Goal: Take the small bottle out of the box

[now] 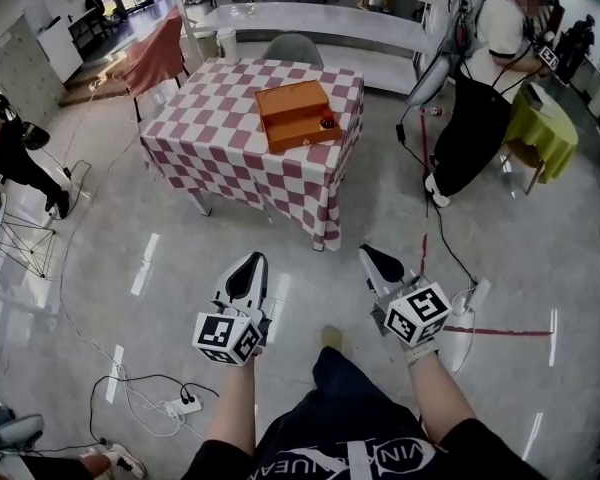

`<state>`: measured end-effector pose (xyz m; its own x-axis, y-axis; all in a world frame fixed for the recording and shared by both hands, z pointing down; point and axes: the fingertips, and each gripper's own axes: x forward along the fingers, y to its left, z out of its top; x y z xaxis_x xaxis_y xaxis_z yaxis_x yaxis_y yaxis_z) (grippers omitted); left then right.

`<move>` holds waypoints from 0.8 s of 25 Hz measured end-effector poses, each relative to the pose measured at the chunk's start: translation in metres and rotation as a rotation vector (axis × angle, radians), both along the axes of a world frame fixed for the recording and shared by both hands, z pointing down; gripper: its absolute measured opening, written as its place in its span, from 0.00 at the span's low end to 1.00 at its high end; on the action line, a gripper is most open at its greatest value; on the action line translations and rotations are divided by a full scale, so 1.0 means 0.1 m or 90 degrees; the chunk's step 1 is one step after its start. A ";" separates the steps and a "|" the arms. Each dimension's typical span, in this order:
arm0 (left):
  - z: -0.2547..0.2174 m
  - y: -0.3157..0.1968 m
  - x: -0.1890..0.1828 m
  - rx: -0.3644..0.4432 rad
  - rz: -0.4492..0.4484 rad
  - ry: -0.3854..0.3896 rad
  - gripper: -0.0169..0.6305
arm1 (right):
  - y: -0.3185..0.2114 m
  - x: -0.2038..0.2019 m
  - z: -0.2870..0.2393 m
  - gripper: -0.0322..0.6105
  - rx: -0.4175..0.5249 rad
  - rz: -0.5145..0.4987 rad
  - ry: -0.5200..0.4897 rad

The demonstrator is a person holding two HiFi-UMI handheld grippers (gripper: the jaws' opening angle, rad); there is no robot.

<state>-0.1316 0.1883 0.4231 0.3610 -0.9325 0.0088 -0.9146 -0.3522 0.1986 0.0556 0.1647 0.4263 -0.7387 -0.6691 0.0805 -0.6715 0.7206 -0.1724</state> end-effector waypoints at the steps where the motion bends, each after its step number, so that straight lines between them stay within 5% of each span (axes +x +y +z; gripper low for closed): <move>1: 0.01 -0.07 -0.02 -0.001 -0.003 0.000 0.06 | -0.07 -0.02 0.00 0.06 0.001 -0.003 0.000; 20: 0.03 -1.46 0.12 -0.014 -0.010 -0.004 0.06 | -1.43 -0.01 0.05 0.06 -0.003 -0.036 0.008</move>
